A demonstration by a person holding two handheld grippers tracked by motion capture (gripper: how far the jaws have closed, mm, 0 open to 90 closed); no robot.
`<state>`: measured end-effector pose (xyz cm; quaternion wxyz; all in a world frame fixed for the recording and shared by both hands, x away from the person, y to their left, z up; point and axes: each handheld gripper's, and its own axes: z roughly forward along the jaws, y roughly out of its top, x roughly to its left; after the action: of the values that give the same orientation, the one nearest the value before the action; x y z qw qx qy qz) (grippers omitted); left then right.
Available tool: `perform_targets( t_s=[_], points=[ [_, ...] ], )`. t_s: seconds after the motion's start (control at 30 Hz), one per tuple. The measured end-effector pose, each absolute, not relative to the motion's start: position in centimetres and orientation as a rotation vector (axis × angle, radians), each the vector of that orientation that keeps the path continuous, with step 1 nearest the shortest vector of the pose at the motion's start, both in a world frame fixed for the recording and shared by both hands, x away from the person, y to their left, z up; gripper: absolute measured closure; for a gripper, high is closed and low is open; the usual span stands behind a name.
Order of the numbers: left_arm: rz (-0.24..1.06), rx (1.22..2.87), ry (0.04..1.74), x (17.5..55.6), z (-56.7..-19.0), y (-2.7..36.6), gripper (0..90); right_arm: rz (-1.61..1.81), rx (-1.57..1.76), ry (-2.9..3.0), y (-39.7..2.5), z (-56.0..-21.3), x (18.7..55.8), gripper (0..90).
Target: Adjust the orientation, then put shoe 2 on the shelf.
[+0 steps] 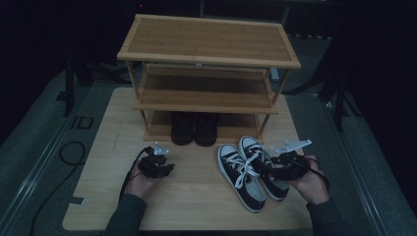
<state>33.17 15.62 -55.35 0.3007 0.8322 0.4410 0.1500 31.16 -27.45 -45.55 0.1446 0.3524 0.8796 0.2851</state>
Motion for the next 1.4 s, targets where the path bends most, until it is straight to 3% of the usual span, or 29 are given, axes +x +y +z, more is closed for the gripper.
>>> perform_targets(
  t_s=[0.33, 0.77, 1.17, 1.4],
  points=[
    [0.396, 2.209, 1.172, 33.2, -55.3, 15.6, 57.9, 0.776, 1.032, 2.582, -27.7, -46.6, 30.2, 46.9],
    [0.402, 2.207, 1.175, 33.1, -55.4, 15.5, 56.9, 0.770, 1.062, 2.615, -27.3, -47.5, 30.1, 33.9],
    [0.401, 2.205, 1.174, 33.1, -55.4, 15.5, 56.7, 0.759, 1.085, 2.626, -25.5, -49.0, 30.5, 28.3],
    [0.402, 2.204, 1.174, 33.1, -55.4, 15.5, 56.7, 0.733, 1.140, 2.599, -24.8, -49.7, 31.0, 29.5]
  ],
)
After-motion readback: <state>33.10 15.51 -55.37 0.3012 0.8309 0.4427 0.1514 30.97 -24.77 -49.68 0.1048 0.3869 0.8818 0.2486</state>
